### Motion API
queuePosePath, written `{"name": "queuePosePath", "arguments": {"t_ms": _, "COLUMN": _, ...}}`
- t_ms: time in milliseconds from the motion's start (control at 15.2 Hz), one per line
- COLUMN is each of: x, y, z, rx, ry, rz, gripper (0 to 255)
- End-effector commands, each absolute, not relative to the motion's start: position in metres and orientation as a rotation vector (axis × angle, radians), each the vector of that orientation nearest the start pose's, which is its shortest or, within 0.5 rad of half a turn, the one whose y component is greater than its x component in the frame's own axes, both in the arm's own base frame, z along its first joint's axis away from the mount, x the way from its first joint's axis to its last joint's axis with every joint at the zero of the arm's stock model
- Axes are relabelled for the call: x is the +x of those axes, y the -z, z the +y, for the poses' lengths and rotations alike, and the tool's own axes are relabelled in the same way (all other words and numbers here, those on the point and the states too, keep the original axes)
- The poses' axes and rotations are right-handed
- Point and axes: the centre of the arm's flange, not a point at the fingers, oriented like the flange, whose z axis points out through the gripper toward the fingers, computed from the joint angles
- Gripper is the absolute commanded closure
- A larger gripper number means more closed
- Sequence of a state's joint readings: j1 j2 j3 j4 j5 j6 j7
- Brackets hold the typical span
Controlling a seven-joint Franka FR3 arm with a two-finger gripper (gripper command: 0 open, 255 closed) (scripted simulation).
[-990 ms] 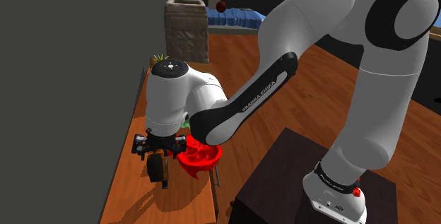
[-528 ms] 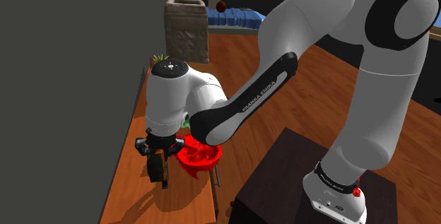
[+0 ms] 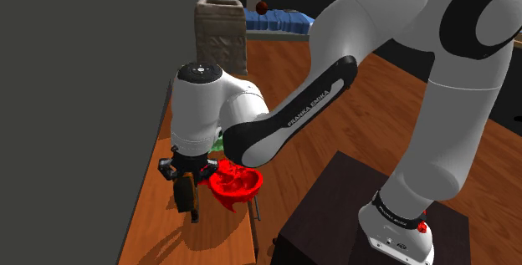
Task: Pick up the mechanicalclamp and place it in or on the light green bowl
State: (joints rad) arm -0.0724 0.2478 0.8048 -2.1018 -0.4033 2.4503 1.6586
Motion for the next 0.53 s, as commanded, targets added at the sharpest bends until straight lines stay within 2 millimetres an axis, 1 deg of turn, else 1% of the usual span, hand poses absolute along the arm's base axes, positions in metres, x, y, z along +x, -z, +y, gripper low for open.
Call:
{"name": "queuePosePath", "arguments": {"t_ms": 0, "x": 0.444, "y": -0.365, "z": 0.383, "rx": -2.822, "ry": 0.259, "rz": 0.983, "gripper": 255}}
{"name": "queuePosePath", "arguments": {"t_ms": 462, "x": 0.444, "y": -0.402, "z": 0.383, "rx": -2.822, "ry": 0.259, "rz": 0.983, "gripper": 255}}
